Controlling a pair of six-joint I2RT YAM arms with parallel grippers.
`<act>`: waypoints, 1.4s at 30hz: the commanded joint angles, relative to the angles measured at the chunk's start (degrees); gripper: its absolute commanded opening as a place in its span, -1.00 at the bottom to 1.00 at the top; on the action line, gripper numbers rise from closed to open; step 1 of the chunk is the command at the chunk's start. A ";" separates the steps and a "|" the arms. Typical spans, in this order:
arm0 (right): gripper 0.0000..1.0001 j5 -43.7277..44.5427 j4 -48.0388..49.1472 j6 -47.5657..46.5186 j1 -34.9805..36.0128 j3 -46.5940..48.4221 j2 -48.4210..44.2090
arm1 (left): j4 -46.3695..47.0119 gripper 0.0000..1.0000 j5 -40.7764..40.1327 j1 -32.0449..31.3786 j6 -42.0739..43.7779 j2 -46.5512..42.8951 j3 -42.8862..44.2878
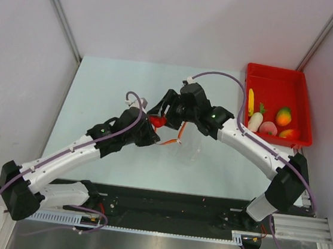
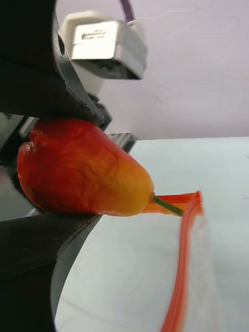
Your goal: Open the zip-top bag and remove the fake food
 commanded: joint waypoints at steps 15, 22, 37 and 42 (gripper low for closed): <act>-0.10 -29.88 -7.41 -16.99 -15.07 -1.57 -11.00 | -8.51 -1.00 -9.42 10.03 9.73 1.31 9.05; -0.10 -14.63 -14.45 -27.01 -38.54 -1.57 -8.20 | -21.37 -1.00 -26.48 10.12 15.97 9.20 24.94; 0.09 6.86 -5.31 -37.65 -62.47 12.03 16.85 | -17.95 -1.00 -23.25 16.80 25.29 40.41 41.03; 0.32 14.59 -14.26 -41.26 -63.26 24.69 27.40 | -15.75 -0.36 -17.63 17.68 27.14 44.73 45.00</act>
